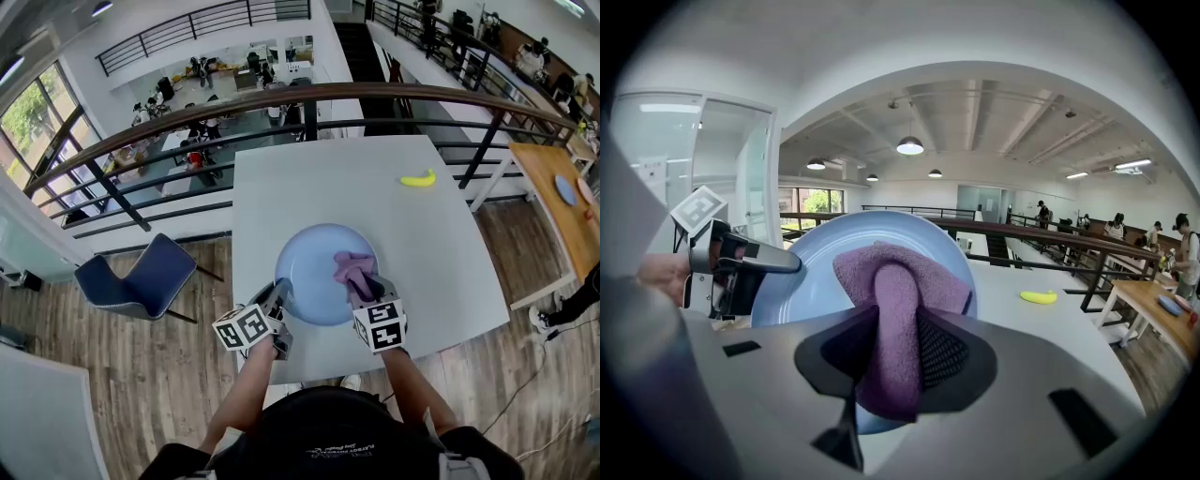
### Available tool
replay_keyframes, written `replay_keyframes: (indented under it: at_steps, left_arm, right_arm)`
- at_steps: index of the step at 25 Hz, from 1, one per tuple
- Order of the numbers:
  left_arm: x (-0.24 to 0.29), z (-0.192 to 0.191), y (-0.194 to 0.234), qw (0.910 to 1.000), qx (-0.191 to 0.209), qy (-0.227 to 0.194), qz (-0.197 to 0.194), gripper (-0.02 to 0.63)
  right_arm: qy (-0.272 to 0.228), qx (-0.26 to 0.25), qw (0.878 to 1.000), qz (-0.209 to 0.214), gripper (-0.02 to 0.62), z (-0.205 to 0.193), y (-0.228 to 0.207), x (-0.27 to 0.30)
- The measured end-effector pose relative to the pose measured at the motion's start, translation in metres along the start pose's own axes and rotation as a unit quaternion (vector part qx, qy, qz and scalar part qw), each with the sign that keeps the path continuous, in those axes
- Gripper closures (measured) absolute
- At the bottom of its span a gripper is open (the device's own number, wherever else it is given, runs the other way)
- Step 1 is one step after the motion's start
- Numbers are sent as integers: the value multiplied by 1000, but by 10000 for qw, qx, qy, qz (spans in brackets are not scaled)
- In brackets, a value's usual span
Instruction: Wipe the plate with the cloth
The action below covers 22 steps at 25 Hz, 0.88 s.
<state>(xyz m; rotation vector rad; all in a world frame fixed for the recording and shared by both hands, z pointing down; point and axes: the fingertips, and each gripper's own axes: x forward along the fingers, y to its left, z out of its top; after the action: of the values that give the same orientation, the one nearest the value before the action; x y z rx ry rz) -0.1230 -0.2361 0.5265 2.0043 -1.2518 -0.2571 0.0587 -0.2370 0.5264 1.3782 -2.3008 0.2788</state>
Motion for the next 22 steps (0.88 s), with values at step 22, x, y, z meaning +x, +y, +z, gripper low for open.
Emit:
replay_keyframes:
  at_steps: [22]
  left_arm:
    - [11,-29,-1,9987,134,489,14,565]
  right_arm:
    - [-1862,135,9822,-217,479,48,-9,-51]
